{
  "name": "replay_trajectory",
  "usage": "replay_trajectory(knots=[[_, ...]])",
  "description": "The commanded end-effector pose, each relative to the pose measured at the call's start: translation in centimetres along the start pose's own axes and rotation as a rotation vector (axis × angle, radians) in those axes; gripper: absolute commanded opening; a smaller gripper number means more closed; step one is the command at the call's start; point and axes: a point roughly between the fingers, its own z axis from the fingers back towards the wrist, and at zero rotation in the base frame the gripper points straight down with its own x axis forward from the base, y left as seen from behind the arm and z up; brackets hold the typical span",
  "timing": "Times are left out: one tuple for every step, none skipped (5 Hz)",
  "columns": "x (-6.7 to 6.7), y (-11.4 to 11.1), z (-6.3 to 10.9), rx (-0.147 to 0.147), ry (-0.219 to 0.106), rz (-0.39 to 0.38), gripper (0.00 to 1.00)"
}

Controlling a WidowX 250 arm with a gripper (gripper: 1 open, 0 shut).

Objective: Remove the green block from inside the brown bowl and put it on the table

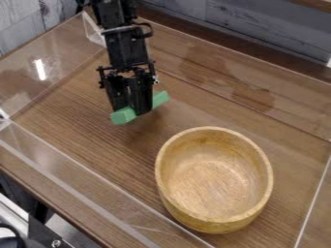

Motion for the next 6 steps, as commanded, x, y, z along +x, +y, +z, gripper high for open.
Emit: replay_trajectory(knots=[[0.41,-0.18,1.36,0.010,-0.038,-0.021,0.00],[0.42,-0.22,1.36,0.004,-0.030,-0.024,0.00],[0.45,-0.26,1.35,-0.002,-0.024,-0.027,0.00],[0.46,-0.29,1.34,-0.009,-0.017,-0.029,0.00],[0.48,-0.32,1.32,-0.015,-0.010,-0.032,0.00],[0.51,-0.33,1.30,-0.022,-0.003,-0.034,0.00]])
